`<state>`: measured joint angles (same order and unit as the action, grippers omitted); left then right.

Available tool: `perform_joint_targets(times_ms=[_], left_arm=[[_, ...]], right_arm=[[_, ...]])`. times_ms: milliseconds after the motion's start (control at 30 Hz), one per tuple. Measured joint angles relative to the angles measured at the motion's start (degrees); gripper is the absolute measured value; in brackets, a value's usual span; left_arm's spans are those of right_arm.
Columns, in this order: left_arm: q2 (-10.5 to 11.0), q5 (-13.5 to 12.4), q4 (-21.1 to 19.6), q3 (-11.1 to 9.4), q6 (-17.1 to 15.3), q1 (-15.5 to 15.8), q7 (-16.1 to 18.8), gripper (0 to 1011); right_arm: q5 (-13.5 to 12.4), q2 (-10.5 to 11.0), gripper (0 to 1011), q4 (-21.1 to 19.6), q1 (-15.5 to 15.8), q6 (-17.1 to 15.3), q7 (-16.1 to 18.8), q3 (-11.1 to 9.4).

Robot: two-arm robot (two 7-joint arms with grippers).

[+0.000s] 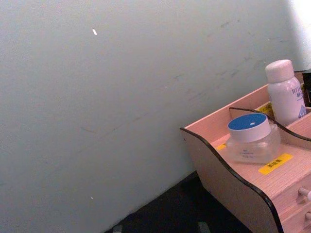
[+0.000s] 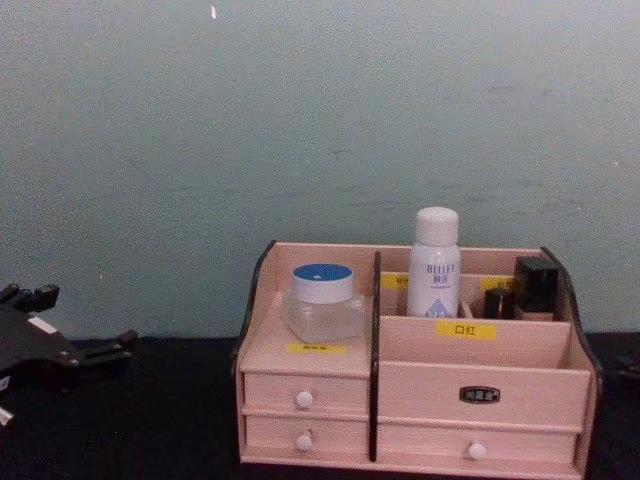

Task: Pick up the facial cleanser and watermelon frost from the table and place them into the tiered storage box.

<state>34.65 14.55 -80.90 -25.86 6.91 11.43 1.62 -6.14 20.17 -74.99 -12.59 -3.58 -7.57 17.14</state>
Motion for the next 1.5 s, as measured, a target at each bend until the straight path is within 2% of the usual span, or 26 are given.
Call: perform_joint_targets(times_ms=[1500], left_arm=[[0.0, 0.0, 0.0, 0.0, 0.0, 0.0, 0.0, 1001]], right_arm=[[-0.1, 0.1, 1002, -0.1, 0.0, 0.0, 0.0, 0.0]])
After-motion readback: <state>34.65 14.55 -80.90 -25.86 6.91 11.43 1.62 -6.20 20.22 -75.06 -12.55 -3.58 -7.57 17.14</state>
